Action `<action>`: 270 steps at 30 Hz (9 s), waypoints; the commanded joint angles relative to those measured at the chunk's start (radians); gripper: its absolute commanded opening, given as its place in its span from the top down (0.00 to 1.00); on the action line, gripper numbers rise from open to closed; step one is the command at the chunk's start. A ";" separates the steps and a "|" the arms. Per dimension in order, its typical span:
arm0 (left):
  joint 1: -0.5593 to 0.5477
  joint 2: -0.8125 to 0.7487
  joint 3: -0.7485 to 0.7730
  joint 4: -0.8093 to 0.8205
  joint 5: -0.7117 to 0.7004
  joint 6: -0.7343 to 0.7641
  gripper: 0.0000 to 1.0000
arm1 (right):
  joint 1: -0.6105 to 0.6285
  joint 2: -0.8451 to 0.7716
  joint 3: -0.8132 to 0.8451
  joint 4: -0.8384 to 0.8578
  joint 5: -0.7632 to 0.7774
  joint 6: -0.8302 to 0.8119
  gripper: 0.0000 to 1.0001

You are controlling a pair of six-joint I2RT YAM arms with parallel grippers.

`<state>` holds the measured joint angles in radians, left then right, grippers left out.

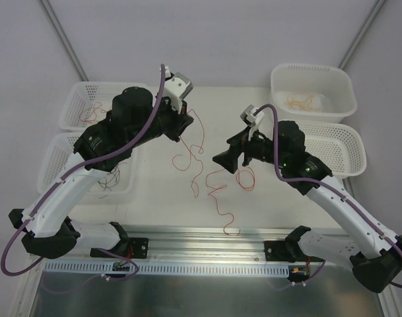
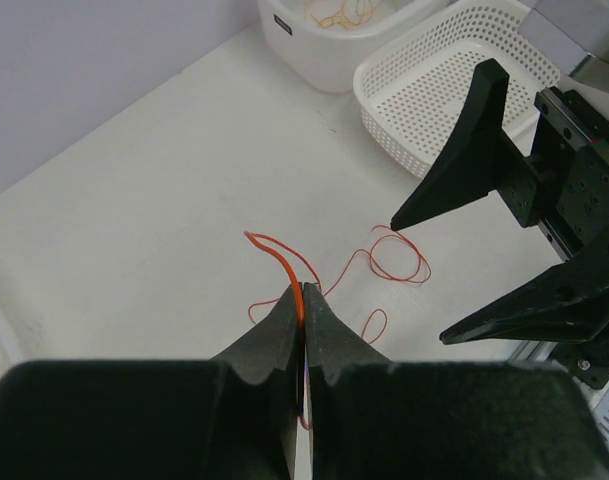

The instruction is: Untangle the cables

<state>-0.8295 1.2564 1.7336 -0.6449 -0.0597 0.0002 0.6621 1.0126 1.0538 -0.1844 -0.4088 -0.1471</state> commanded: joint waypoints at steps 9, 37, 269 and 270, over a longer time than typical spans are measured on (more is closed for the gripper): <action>0.006 -0.005 -0.017 0.008 0.138 0.084 0.98 | 0.025 0.106 0.021 0.152 -0.189 -0.062 0.03; 0.004 0.081 0.104 0.033 0.005 -0.131 0.97 | 0.096 0.322 0.078 0.284 -0.346 -0.025 0.36; 0.428 -0.112 -0.779 0.352 -0.155 0.063 0.01 | -0.811 0.336 0.006 -0.058 0.515 0.742 0.38; 0.431 -0.114 -0.781 0.353 -0.151 0.064 0.01 | -0.811 0.330 0.002 -0.066 0.509 0.744 0.21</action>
<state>-0.4141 1.1454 0.9527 -0.3176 -0.2176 0.0486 -0.1459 1.3621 1.0599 -0.2745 0.1436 0.5488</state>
